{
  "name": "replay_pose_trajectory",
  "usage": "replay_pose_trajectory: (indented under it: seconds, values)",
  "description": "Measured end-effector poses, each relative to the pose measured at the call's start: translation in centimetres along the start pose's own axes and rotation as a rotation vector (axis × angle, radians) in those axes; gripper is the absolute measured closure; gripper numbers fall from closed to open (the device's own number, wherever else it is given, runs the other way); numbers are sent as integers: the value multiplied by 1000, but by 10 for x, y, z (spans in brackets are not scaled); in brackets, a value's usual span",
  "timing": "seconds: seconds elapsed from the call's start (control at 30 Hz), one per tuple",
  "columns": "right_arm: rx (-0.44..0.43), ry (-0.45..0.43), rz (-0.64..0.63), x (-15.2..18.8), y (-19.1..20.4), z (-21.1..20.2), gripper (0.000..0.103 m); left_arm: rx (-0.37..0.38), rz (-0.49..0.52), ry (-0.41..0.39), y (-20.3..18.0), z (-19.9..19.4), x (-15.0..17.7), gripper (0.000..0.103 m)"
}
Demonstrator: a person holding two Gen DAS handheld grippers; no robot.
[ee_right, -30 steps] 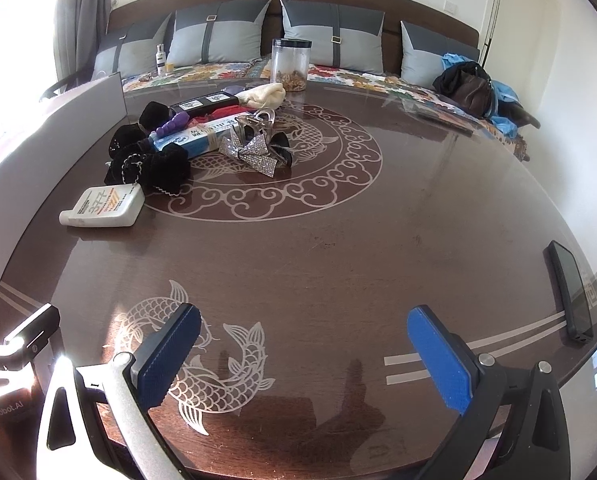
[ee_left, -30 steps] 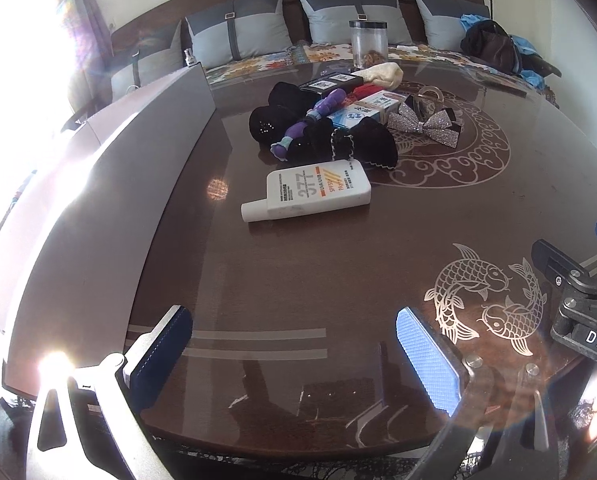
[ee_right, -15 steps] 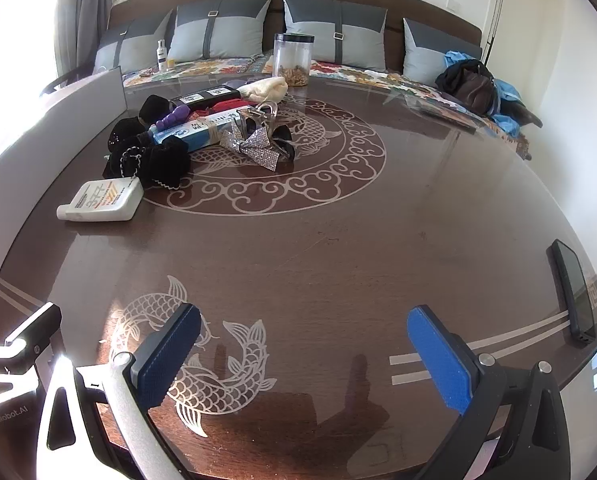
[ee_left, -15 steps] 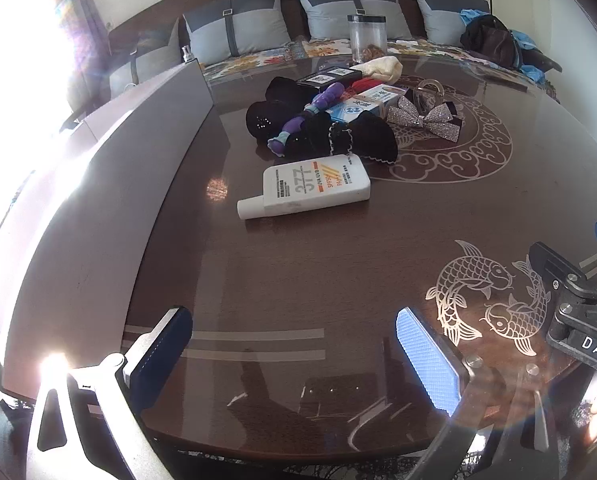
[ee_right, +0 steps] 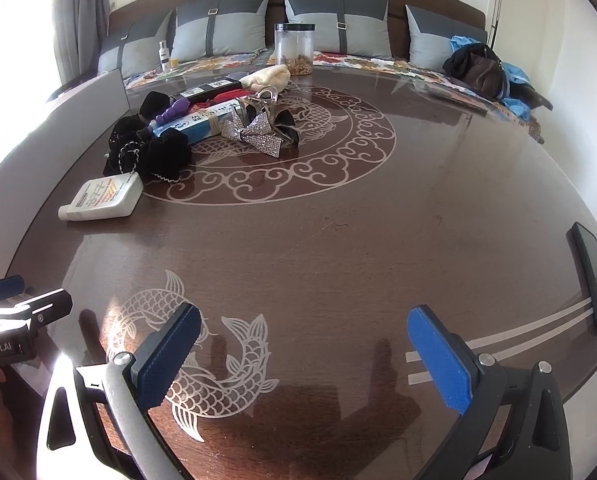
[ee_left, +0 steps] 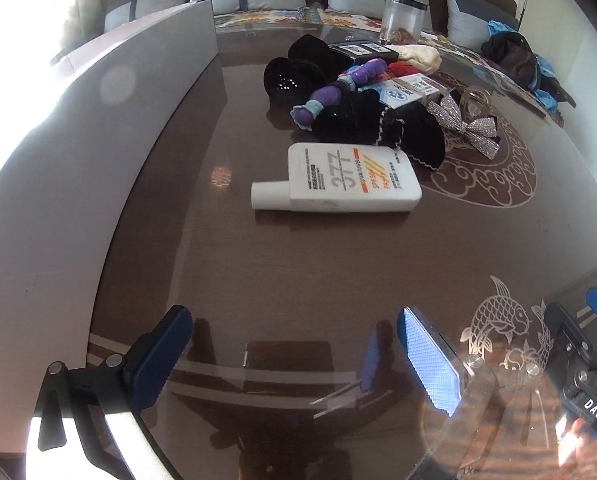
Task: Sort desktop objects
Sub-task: 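Move the left tool toward the white sunscreen bottle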
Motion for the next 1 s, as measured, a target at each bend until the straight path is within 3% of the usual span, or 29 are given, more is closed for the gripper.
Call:
replay_pose_trajectory:
  seconds: [0.1,0.27,0.37,0.5,0.7,0.87,1.0]
  values:
    - [-26,12,11,-1,-4,4,0,-3,-45,-30,12,2,-38,0]
    - [-70,24,32,-1,-9,5,0,26,-108,18,25,28,-86,0]
    - [-88,20,43,-1,-12,3,0,92,-135,31,23,38,-99,0]
    - [-107,15,62,-4,-16,1,0,110,-126,37,16,34,-92,0]
    - [-139,13,104,-8,-24,2,0,134,39,46,-4,23,-52,0]
    - [-156,11,128,-8,-30,0,0,63,319,85,-31,17,-15,0]
    - [-166,1,141,-8,-33,-4,0,-53,369,16,-26,8,-32,0]
Point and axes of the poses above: each gripper's, at about its wrist camera, not at the fingertips, and z roughly the way its jaws point, y to its left, x to its underside, the point moved 6 cm from there along z, roughly the way its jaws point, and after that the axes turned 11 degrees about y, right-handed, at the moved point
